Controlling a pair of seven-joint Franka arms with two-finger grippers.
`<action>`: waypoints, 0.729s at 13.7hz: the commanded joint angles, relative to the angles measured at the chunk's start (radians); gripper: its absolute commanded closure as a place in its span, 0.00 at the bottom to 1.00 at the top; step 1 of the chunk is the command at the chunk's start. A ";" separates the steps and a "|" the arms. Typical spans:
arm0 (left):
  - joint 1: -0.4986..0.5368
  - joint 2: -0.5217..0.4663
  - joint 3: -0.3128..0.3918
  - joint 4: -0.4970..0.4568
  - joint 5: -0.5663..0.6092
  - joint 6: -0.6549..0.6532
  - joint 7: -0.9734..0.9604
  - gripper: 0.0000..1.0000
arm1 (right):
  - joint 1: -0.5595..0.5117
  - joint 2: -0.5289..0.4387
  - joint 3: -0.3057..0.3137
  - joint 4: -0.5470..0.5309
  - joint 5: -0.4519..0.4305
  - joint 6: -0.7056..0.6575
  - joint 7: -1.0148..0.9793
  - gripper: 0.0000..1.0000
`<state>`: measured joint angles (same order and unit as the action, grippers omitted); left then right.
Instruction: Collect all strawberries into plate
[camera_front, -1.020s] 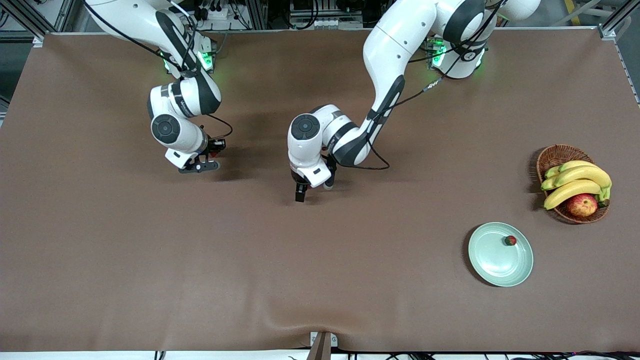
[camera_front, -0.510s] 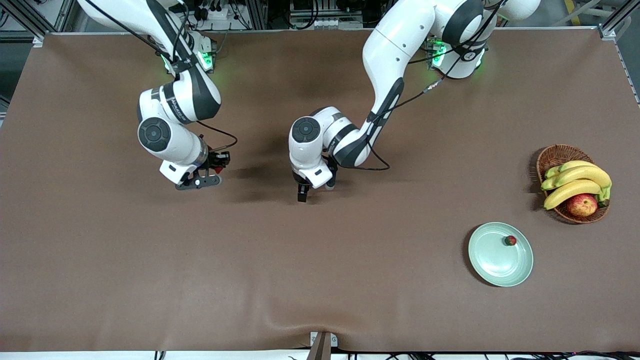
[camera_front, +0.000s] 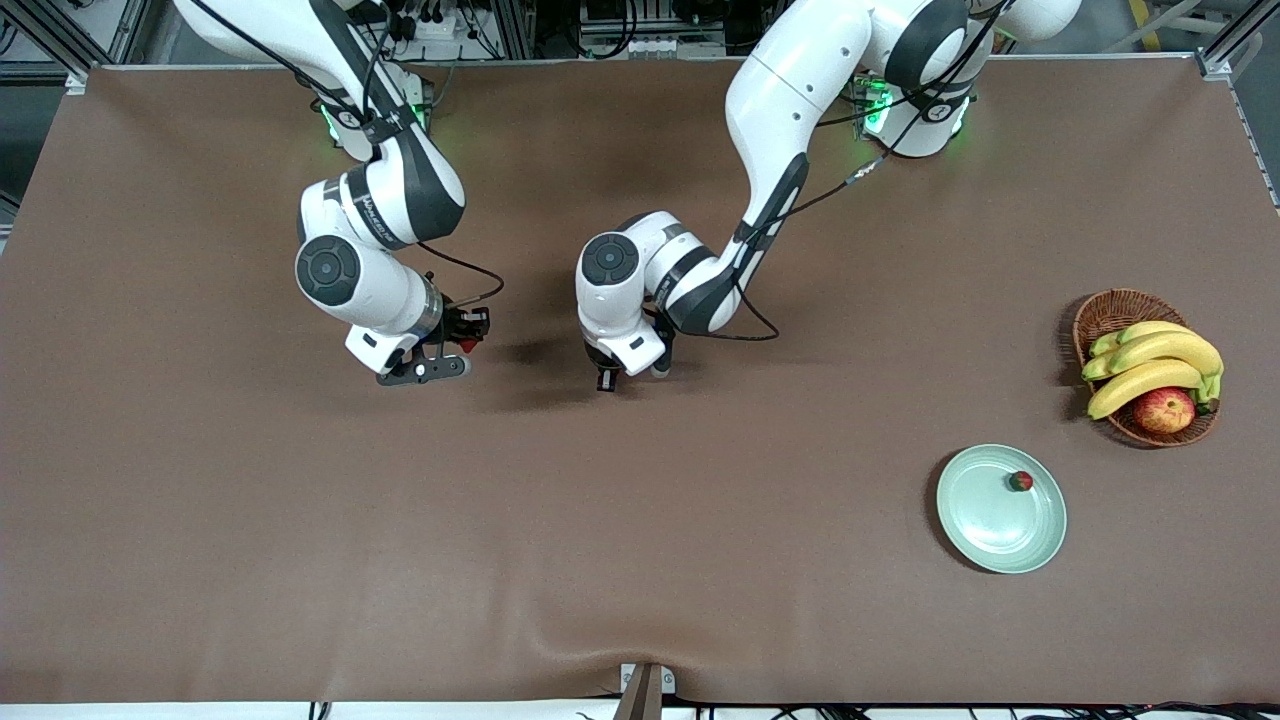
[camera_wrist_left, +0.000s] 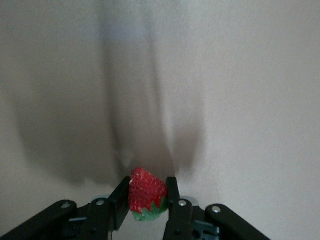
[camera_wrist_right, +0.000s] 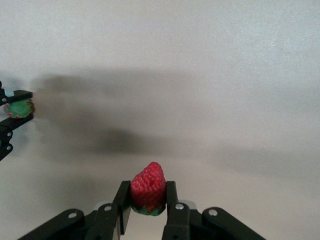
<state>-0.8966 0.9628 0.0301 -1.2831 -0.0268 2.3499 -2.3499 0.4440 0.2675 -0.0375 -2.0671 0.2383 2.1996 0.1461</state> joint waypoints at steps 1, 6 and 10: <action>0.014 -0.032 0.033 0.005 -0.007 -0.063 -0.015 1.00 | 0.004 0.010 -0.002 0.024 0.013 -0.014 0.010 1.00; 0.042 -0.098 0.209 0.005 0.002 -0.159 -0.008 1.00 | 0.024 0.015 -0.001 0.050 0.016 -0.006 0.016 1.00; 0.209 -0.105 0.251 0.002 0.027 -0.211 0.049 1.00 | 0.111 0.128 -0.002 0.197 0.156 0.003 0.084 1.00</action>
<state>-0.7645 0.8679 0.2868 -1.2659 -0.0221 2.1584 -2.3326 0.5059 0.3049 -0.0358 -1.9787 0.3380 2.2041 0.1829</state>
